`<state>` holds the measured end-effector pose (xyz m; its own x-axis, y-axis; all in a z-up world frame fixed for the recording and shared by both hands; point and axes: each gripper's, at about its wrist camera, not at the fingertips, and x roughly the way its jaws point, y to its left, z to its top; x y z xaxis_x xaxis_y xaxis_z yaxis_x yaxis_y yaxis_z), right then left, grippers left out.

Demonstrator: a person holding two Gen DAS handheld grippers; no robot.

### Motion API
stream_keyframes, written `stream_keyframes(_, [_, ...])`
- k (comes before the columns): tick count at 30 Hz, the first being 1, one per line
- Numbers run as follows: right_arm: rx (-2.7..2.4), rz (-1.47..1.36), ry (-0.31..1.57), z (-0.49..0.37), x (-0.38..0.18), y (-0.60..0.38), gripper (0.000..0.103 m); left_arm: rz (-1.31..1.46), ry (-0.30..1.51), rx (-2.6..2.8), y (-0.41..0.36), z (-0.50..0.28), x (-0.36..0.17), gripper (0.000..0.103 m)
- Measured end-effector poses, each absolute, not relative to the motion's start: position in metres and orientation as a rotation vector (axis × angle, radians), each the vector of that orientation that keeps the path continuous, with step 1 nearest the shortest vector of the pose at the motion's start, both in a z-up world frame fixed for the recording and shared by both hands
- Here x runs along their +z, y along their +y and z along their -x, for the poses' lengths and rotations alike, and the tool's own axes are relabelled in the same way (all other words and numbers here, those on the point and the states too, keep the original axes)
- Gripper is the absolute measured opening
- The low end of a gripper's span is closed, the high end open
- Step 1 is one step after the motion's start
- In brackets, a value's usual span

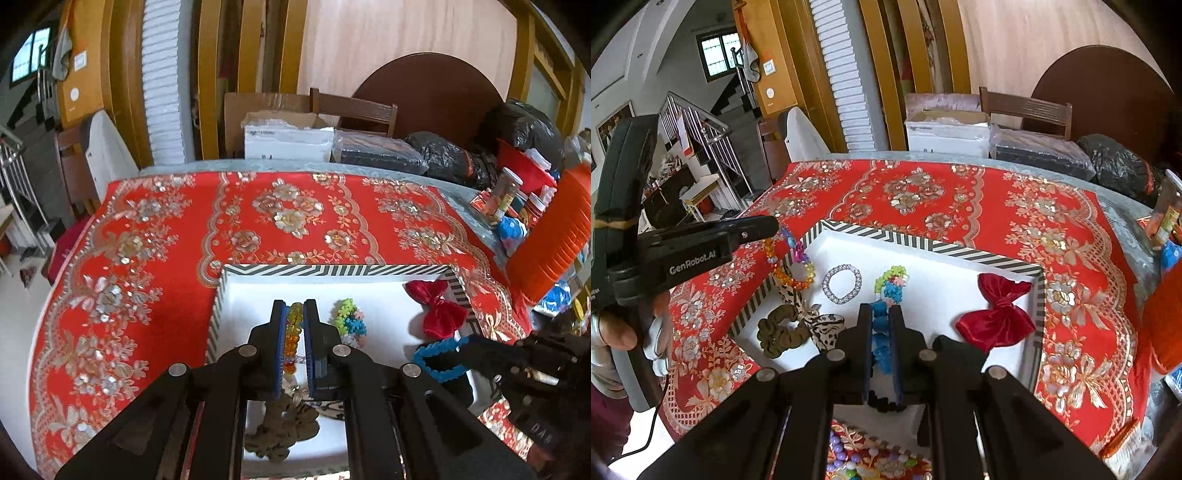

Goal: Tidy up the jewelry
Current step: 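Carry both bracelets over the striped box, then open both tools to release the bracelets into the box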

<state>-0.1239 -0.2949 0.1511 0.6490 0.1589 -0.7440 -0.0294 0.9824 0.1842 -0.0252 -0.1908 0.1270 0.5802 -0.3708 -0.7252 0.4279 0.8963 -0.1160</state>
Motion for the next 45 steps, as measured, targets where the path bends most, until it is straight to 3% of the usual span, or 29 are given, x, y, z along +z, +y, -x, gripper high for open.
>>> stream_keyframes(28, [-0.105,-0.098,1.033,0.031,0.058,-0.345,0.009,-0.059,0.955,-0.402,-0.203,-0.029,0.051,0.015])
stream_keyframes(30, [-0.102,-0.106,1.033,0.030,0.058,-0.344,0.012,-0.061,0.953,-0.410,-0.205,-0.028,0.051,0.026])
stream_keyframes(32, [-0.106,-0.105,1.016,0.033,0.062,-0.344,0.028,-0.058,0.948,-0.411,-0.206,-0.028,0.051,0.033])
stream_keyframes(34, [-0.105,-0.105,0.997,0.037,0.067,-0.342,0.038,-0.052,0.943,-0.414,-0.206,-0.027,0.053,0.034])
stream_keyframes(45, [-0.073,-0.124,0.972,0.057,0.082,-0.332,0.045,-0.079,0.896,-0.410,-0.211,-0.010,0.071,0.035])
